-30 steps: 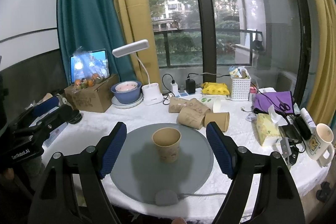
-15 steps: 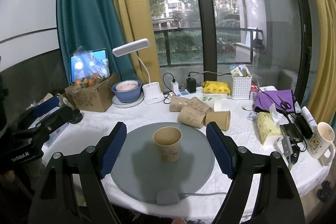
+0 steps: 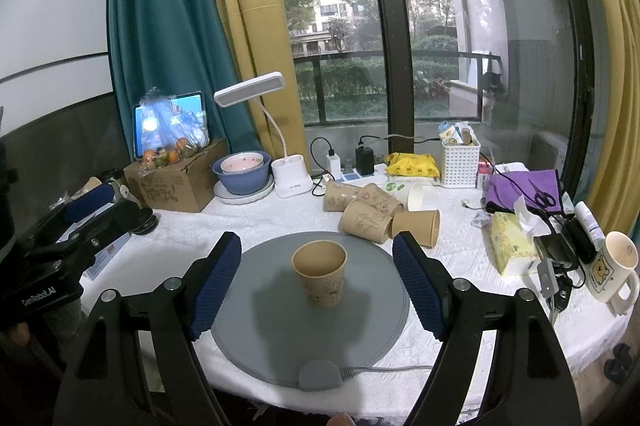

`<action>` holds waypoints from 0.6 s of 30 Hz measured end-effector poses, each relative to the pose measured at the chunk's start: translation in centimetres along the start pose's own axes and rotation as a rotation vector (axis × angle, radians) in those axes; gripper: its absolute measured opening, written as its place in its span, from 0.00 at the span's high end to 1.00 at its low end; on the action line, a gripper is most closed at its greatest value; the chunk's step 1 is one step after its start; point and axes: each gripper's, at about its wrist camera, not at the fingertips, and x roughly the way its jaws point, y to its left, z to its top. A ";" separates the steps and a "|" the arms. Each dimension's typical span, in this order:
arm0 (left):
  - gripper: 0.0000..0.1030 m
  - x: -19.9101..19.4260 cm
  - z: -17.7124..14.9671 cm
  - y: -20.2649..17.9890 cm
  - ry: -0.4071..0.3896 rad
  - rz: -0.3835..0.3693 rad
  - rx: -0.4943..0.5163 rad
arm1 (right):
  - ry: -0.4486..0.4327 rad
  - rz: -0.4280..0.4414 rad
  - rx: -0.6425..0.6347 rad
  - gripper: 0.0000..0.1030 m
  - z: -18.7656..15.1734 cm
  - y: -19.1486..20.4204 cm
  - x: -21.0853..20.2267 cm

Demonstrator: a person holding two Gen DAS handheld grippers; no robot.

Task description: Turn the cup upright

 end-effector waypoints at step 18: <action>0.14 0.0 0.0 0.2 -0.003 0.000 -0.001 | 0.000 -0.001 0.001 0.21 0.0 0.0 0.0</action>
